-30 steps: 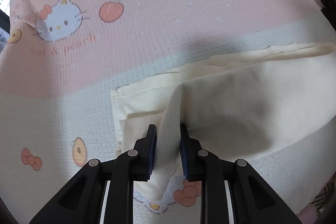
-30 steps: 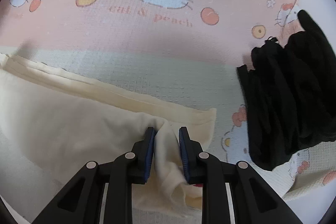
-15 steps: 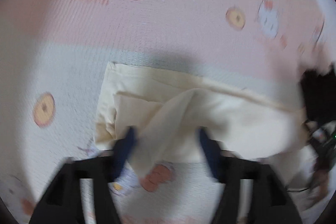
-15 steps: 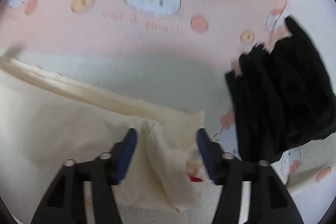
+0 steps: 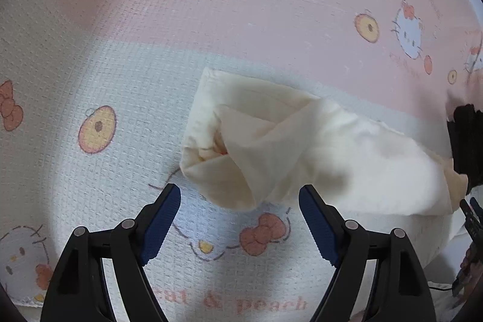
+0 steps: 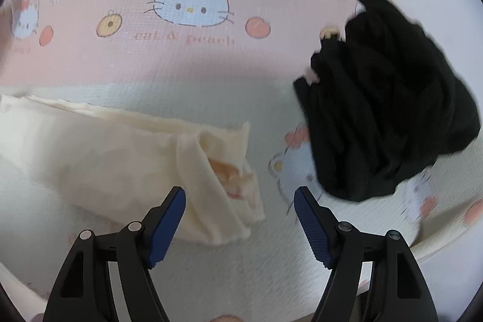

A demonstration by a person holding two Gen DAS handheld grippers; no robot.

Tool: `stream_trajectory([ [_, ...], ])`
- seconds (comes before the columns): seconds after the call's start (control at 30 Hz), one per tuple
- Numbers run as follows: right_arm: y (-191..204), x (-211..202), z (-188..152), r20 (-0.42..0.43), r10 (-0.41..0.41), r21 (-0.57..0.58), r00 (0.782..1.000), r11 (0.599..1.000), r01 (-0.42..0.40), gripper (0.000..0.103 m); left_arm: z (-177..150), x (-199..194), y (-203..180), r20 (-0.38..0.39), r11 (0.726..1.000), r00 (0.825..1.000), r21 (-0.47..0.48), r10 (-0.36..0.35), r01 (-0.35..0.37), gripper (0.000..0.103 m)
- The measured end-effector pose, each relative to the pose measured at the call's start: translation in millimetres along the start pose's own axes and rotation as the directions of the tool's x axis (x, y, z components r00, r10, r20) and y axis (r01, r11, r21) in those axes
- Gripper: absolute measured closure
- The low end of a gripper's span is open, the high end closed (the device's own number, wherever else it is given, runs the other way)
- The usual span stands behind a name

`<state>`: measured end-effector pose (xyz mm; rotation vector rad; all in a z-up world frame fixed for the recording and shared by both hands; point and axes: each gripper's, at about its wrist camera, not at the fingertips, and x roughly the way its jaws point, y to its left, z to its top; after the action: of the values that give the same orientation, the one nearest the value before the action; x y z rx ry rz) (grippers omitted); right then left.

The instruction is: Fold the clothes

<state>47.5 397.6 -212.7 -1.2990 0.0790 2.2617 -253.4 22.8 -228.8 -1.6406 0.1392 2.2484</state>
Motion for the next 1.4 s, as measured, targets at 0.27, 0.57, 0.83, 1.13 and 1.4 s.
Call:
stream_trajectory([
  [0.27,-26,19,-20,-0.081,0.068,0.130,0.994,0.990,-0.057,0.029,-13,7,-17,0.046,0.993,0.995,0.084,0.084,-0.088,0.023],
  [0.57,-3,13,-4,0.018,0.094,0.066,0.995,0.993,-0.095,0.029,-20,17,-35,0.118,0.958,0.968,0.160,0.219,-0.237,0.023],
  [0.83,27,48,25,-0.027,0.076,-0.015,0.997,0.997,-0.076,0.075,-13,15,-41,0.236,0.869,0.903,0.270,0.359,-0.416,0.040],
  [1.13,18,69,48,-0.022,0.025,0.075,0.999,0.997,-0.023,0.085,36,34,-36,0.151,0.892,0.940,0.299,0.307,-0.339,0.046],
  [1.4,22,94,45,-0.109,-0.052,0.064,0.993,0.996,0.059,0.085,41,59,-20,0.100,0.896,0.932,0.258,0.347,-0.361,0.022],
])
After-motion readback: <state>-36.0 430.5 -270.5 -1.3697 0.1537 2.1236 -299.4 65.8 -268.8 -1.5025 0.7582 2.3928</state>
